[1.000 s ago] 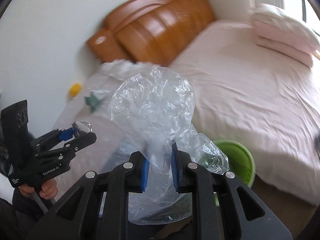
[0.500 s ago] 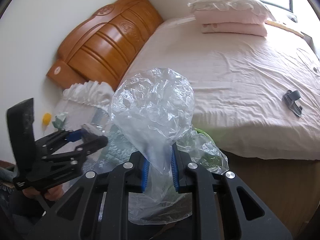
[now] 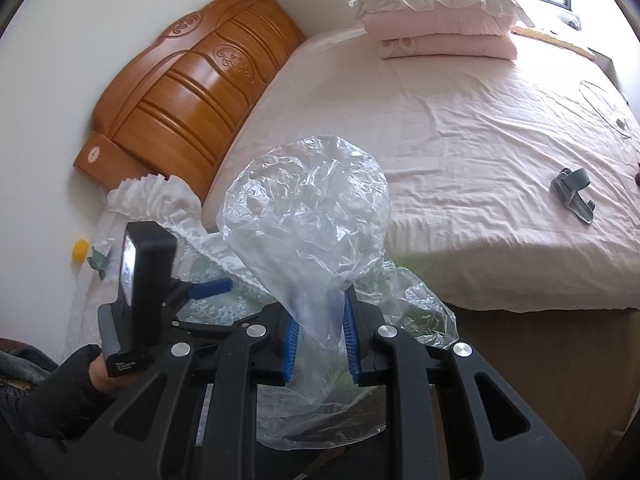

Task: Collect trash
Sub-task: 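Carry the foil wrapper and clear bag over the wastebasket, opening the left gripper, then open the right gripper to drop the clear plastic bag into the wastebasket, then move the right gripper to the green cloth bag and grasp it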

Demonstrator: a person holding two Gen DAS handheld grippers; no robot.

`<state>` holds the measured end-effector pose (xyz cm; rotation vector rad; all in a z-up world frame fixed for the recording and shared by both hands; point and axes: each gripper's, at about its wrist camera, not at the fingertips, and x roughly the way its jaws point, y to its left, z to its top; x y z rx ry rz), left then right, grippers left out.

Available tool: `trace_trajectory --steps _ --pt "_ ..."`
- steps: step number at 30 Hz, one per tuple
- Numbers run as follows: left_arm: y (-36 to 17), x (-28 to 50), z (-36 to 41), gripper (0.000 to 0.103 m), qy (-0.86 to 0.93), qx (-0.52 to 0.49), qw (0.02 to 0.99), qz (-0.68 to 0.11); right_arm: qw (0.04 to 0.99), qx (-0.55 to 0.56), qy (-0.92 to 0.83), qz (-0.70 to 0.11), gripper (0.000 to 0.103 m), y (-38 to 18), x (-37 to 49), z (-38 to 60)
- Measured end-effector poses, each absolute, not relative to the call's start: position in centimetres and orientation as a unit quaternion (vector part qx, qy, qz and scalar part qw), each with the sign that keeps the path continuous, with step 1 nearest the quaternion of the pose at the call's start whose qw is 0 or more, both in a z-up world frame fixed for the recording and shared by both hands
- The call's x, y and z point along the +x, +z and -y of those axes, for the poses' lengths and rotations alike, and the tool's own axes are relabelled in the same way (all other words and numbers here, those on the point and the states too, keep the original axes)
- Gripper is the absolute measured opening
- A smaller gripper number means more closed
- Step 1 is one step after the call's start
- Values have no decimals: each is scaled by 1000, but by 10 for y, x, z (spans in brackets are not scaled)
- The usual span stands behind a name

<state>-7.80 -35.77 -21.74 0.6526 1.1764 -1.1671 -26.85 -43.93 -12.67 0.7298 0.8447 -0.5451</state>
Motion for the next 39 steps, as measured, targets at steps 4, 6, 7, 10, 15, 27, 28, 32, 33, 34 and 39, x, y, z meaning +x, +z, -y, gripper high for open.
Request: trace_trajectory --steps 4,6,7,10,15,27,28,32,33,34,39 --pt "-209 -72 353 94 -505 267 640 -514 812 345 -252 -397 22 -131 -265 443" --pt "-204 -68 350 94 -498 263 649 -511 812 346 -250 -398 22 -133 -263 444" --pt "-201 -65 349 94 -496 262 653 -509 812 347 -248 -398 22 -135 -261 444" --pt "-185 -57 337 94 -484 253 673 -499 811 349 -245 -401 22 -144 -256 445" --pt "-147 -36 304 95 -456 219 713 -486 805 349 -248 -412 22 -172 -238 442" --pt "-101 -15 230 95 -399 156 777 -461 757 319 -257 -510 82 -283 -164 414" --pt "-102 -14 227 95 -396 155 778 -463 754 316 -256 -515 86 -286 -161 412" --pt "-106 -9 213 95 -378 153 783 -470 758 309 -256 -515 91 -278 -155 404" --pt "-107 -6 209 95 -374 150 784 -472 761 305 -260 -509 95 -271 -155 403" --pt "-107 -5 206 95 -370 148 785 -473 765 301 -264 -505 97 -264 -155 402" --pt "-103 4 188 95 -356 135 795 -472 784 287 -277 -476 98 -217 -160 399"
